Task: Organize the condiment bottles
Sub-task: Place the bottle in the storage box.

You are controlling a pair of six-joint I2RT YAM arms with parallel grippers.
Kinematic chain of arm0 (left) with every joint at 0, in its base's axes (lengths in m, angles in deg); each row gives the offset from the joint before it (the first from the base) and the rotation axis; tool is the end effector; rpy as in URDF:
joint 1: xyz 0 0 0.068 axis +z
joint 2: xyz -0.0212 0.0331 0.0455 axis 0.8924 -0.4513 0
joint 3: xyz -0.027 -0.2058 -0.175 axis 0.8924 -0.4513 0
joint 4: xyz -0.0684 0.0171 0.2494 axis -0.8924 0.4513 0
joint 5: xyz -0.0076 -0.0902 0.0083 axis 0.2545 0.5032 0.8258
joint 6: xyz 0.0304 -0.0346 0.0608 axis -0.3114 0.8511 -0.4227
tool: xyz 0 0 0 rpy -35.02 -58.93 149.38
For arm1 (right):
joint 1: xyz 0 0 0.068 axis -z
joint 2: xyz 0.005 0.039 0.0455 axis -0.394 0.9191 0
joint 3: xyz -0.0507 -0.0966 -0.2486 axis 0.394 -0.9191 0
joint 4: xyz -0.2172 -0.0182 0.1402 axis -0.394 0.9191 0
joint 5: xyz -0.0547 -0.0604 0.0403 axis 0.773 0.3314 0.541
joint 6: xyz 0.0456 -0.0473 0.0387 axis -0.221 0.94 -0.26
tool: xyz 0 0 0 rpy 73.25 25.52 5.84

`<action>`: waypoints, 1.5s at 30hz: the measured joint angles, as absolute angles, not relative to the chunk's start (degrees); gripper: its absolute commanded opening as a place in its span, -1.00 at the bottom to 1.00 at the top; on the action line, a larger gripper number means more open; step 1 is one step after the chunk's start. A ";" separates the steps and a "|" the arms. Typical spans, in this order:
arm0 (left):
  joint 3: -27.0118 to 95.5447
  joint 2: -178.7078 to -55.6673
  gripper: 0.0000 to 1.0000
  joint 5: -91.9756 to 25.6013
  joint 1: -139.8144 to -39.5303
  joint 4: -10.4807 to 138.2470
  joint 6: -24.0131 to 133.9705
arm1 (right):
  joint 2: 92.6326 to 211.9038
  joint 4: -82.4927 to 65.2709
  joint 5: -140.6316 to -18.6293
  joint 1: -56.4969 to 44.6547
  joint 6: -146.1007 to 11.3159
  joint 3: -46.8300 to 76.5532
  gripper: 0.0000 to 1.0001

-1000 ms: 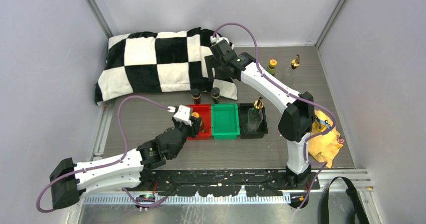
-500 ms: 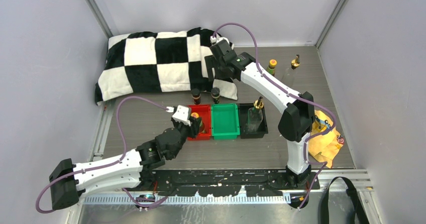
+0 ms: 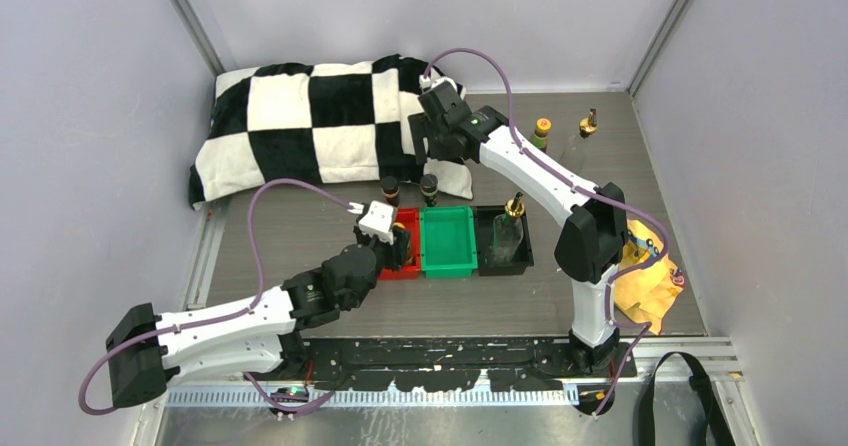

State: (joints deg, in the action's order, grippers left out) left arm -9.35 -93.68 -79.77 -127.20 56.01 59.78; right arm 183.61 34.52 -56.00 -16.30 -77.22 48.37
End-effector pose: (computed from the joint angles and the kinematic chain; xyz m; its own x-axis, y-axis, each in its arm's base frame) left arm 0.1348 -0.1853 0.2503 -0.2216 -0.0505 -0.9738 0.3946 0.9086 -0.1369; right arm 0.3651 0.2778 0.3028 -0.6743 -0.1990 -0.7111 -0.2853 0.9584 0.0023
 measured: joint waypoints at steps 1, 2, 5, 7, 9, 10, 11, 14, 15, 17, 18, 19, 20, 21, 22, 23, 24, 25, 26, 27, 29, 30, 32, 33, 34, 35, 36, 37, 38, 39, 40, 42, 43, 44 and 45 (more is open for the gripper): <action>-9.19 -93.72 -0.03 -79.77 -127.18 56.05 59.78 | 183.59 34.52 -56.02 -16.30 -77.22 48.28 0.64; -9.00 -93.72 0.00 -79.80 -127.18 56.01 59.89 | 183.59 34.54 -56.00 -16.30 -77.22 48.26 0.65; -8.80 -93.72 0.12 -79.82 -127.18 56.03 60.13 | 183.59 34.52 -56.02 -16.30 -77.22 48.24 0.65; -8.78 -93.72 0.16 -79.84 -127.20 56.14 60.39 | 183.59 34.50 -56.02 -16.30 -77.20 48.24 0.64; -8.78 -93.66 0.18 -79.99 -127.20 56.38 60.76 | 183.59 34.50 -56.02 -16.30 -77.22 48.22 0.64; -8.78 -93.64 0.18 -80.19 -127.20 56.51 60.85 | 183.59 34.50 -56.02 -16.30 -77.20 48.22 0.65; -8.78 -93.62 0.19 -80.39 -127.20 56.56 60.94 | 183.59 34.50 -56.02 -16.30 -77.22 48.22 0.64; -8.78 -93.48 0.19 -80.89 -127.20 56.66 60.98 | 183.59 34.45 -56.02 -16.30 -77.20 48.20 0.64; -8.76 -93.44 0.17 -80.95 -127.18 56.66 60.96 | 183.59 34.45 -56.02 -16.30 -77.20 48.20 0.64; -8.54 -93.40 0.11 -81.20 -127.20 56.91 60.92 | 183.59 34.34 -56.02 -16.30 -77.22 48.20 0.64; -8.30 -93.40 0.07 -81.30 -127.20 56.97 60.90 | 183.59 34.30 -56.02 -16.30 -77.20 48.20 0.64; -7.99 -93.40 0.02 -81.41 -127.20 57.01 60.81 | 183.59 34.26 -56.02 -16.30 -77.20 48.20 0.64; -7.75 -93.40 -0.02 -81.48 -127.20 57.01 60.79 | 183.59 34.21 -56.02 -16.30 -77.22 48.20 0.64; -7.55 -93.40 -0.05 -81.54 -127.20 57.04 60.76 | 183.59 34.15 -56.02 -16.30 -77.22 48.20 0.64; -7.31 -93.40 -0.09 -81.70 -127.20 57.12 60.76 | 183.59 34.13 -56.02 -16.30 -77.22 48.20 0.64; -7.18 -93.40 -0.12 -81.83 -127.20 57.26 60.83 | 183.59 34.13 -56.02 -16.30 -77.20 48.20 0.64; -7.14 -93.40 -0.13 -81.94 -127.20 57.28 60.94 | 183.59 34.10 -56.02 -16.30 -77.22 48.20 0.64; -7.10 -93.40 -0.13 -81.96 -127.20 57.36 60.96 | 183.59 34.10 -56.02 -16.30 -77.20 48.20 0.64; -7.07 -93.42 -0.13 -81.96 -127.20 57.45 60.98 | 183.59 34.13 -56.02 -16.30 -77.22 48.20 0.64; -7.07 -93.42 -0.13 -81.96 -127.20 57.52 61.03 | 183.59 34.10 -56.02 -16.30 -77.22 48.20 0.64; -7.07 -93.48 -0.13 -81.96 -127.20 57.58 61.14 | 183.56 34.10 -56.02 -16.30 -77.22 48.20 0.64; -7.07 -93.57 -0.13 -81.96 -127.20 57.60 61.22 | 183.56 34.10 -56.02 -16.30 -77.22 48.20 0.64; -7.05 -93.90 -0.19 -81.94 -127.20 57.76 61.29 | 183.56 34.10 -56.02 -16.30 -77.22 48.20 0.65; -7.05 -94.07 -0.24 -81.94 -127.20 57.78 61.33 | 183.56 34.10 -56.02 -16.30 -77.20 48.20 0.65; -7.05 -94.29 -0.31 -81.94 -127.20 57.78 61.35 | 183.56 34.10 -56.02 -16.30 -77.20 48.20 0.65; -6.94 -94.40 -0.37 -81.96 -127.20 57.78 61.35 | 183.56 34.10 -56.02 -16.30 -77.20 48.20 0.64; -6.83 -94.53 -0.43 -81.96 -127.20 57.85 61.27 | 183.56 34.08 -56.02 -16.30 -77.20 48.20 0.65; -6.64 -94.77 -0.51 -82.07 -127.20 57.93 61.22 | 183.56 34.08 -56.02 -16.30 -77.20 48.20 0.65; -6.35 -95.08 -0.55 -82.14 -127.20 58.09 61.27 | 183.56 34.08 -56.00 -16.30 -77.20 48.20 0.65; -6.20 -95.30 -0.64 -82.20 -127.20 58.15 61.25 | 183.56 34.08 -56.00 -16.30 -77.20 48.20 0.65; -6.05 -95.60 -0.68 -82.33 -127.20 58.15 61.25 | 183.56 34.06 -56.00 -16.30 -77.20 48.17 0.65; -5.76 -95.95 -0.77 -82.44 -127.20 58.24 61.25 | 183.54 34.06 -56.00 -16.30 -77.20 48.17 0.65; -5.50 -96.15 -0.79 -82.53 -127.20 58.54 61.27 | 183.54 34.06 -56.00 -16.30 -77.18 48.17 0.65; -5.28 -96.28 -0.82 -82.55 -127.20 58.83 61.27 | 183.52 33.99 -56.00 -16.30 -77.18 48.11 0.65; -5.13 -96.39 -0.85 -82.62 -127.20 59.05 61.29 | 183.50 33.88 -56.00 -16.30 -77.18 48.02 0.65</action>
